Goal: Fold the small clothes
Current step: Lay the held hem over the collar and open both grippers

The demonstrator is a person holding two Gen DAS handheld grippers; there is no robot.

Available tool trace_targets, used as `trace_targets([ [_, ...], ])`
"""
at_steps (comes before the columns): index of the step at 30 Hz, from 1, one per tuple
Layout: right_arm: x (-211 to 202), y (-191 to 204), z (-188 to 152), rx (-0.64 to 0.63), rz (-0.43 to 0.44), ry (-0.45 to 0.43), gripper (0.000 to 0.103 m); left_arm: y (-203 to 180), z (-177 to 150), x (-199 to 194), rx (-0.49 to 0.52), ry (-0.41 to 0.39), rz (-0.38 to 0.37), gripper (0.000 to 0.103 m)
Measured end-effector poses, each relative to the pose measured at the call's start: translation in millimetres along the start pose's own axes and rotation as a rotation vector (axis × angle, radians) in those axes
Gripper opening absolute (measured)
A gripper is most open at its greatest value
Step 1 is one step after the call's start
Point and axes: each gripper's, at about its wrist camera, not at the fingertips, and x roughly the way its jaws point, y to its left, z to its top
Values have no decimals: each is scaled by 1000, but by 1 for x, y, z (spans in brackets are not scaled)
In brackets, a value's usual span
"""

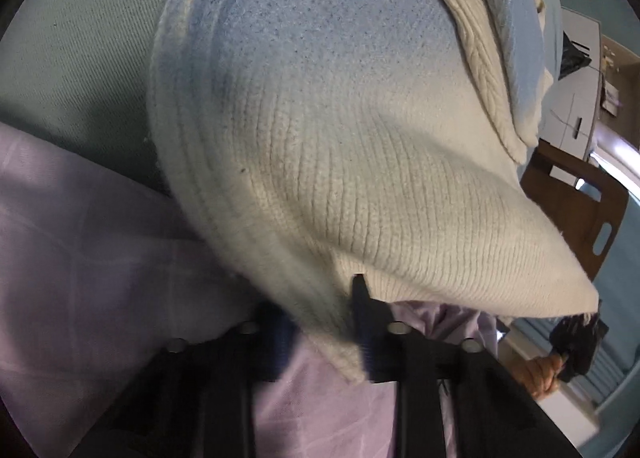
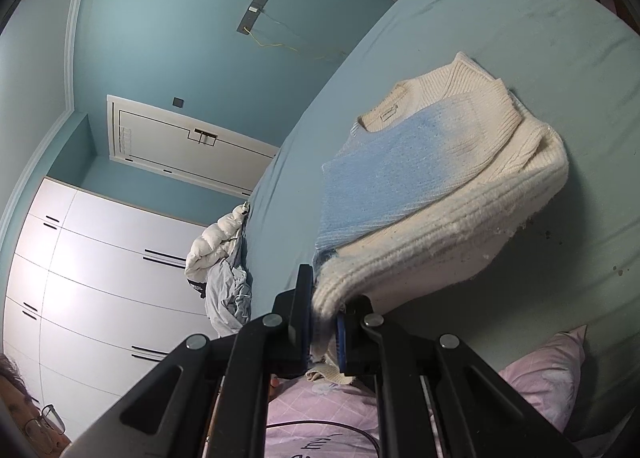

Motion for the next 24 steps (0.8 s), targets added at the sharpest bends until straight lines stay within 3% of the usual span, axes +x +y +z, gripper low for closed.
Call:
trace_targets([
  [1,0,-1,0,5,2,-2,6,0,-1,-4,8,-13,3,13],
  [4,-2,-5,1,20,7,-8,6,-6,-2,-38,68,-88,-42,10],
  [9,-14,-19,6,105,71,-41,6,-38,-33,-119,223,-324,-231,9],
  [11,-24,-25,8,130,97,-78,6,-48,-52,-148,283,-439,-275,8],
  [13,-39,-25,8,123,100,-116,6,-60,-70,-167,341,-498,-308,8],
  [18,-81,-7,-8,78,143,-188,6,-95,-128,-192,484,-578,-352,7],
  [24,-128,4,-29,31,177,-279,5,-85,-184,-211,529,-586,-414,7],
])
